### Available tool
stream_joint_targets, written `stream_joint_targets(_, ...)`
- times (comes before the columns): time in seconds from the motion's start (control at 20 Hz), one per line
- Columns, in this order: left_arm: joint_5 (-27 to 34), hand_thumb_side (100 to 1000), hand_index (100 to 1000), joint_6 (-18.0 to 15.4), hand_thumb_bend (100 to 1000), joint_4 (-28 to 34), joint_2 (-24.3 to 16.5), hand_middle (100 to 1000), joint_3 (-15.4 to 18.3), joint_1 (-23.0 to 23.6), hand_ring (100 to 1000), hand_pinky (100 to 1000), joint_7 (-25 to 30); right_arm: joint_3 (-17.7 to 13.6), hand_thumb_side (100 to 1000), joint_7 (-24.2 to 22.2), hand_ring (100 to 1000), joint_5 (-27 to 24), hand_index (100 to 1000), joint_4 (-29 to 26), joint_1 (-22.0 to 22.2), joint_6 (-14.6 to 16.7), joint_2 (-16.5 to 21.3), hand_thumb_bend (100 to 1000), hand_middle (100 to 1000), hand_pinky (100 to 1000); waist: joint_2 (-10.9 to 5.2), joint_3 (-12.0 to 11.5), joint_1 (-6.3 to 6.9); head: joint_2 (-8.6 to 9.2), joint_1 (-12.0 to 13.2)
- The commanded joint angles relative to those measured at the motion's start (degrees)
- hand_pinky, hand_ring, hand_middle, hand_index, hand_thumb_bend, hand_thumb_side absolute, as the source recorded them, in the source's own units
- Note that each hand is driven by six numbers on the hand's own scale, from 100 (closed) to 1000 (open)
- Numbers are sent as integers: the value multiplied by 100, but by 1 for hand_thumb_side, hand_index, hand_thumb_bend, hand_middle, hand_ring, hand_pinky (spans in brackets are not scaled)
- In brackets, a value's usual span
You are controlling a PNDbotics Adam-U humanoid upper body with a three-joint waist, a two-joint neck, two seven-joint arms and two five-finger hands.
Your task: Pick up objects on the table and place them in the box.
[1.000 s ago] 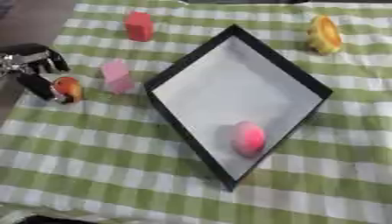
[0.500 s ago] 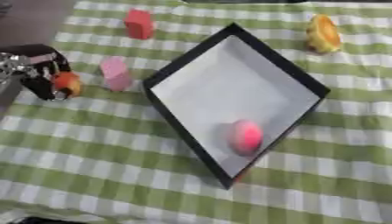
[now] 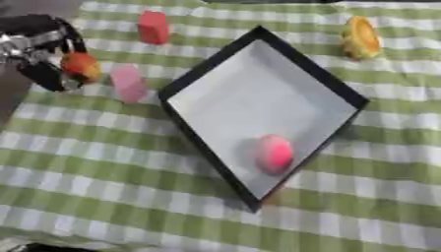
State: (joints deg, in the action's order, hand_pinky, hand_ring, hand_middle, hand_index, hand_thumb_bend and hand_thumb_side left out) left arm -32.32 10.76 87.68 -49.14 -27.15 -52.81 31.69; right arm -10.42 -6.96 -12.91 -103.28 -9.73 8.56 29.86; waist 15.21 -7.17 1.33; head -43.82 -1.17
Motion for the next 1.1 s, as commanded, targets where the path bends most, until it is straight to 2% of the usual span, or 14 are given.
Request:
stream_joint_targets(0.05,47,100,662,98,193,379,60,685,147,-415,714,701,19,-90,604,68,964,-91,923,-105,-85,13,208,100,762,872,-199,-17,67,-29,-55)
stream_joint_targets(0.3,26,100,657,6,161,452,973,677,-39,-1003,707,698,209,-101,599,140,972,-119,927,-137,-99,-40,285,100,772,875,-271,3,33,-29,-158)
stream_joint_targets(0.6,-192,100,656,-235,157,300,1916,675,-369,-1355,704,698,460,-177,595,291,969,-176,926,-180,-49,-52,359,100,771,874,-312,42,-2,-29,-428)
stream_joint_targets(0.75,-264,100,655,-311,147,197,2216,673,-440,-1413,703,697,512,-191,598,341,968,-172,925,-166,-17,-47,356,100,769,874,-306,49,-17,-29,-527)
stream_joint_targets(0.9,-333,100,654,-351,132,78,2480,671,-455,-1434,702,697,532,-188,600,348,968,-151,925,-155,-10,-45,341,100,769,874,-287,41,-25,-29,-511)
stream_joint_targets(0.95,-348,100,654,-367,224,32,2555,671,-473,-1442,702,697,547,-187,600,349,968,-145,925,-146,-16,-48,338,100,769,874,-281,39,-29,-29,-505)
stream_joint_targets(1.0,-366,100,654,-387,136,-27,2624,671,-510,-1447,702,697,578,-186,599,348,968,-142,924,-139,-24,-50,336,100,769,874,-276,39,-32,-29,-496)
stream_joint_targets(1.1,-397,100,654,-432,126,-145,2757,670,-577,-1447,702,697,638,-192,599,353,967,-139,924,-132,-33,-49,337,100,768,874,-266,37,-34,-29,-486)
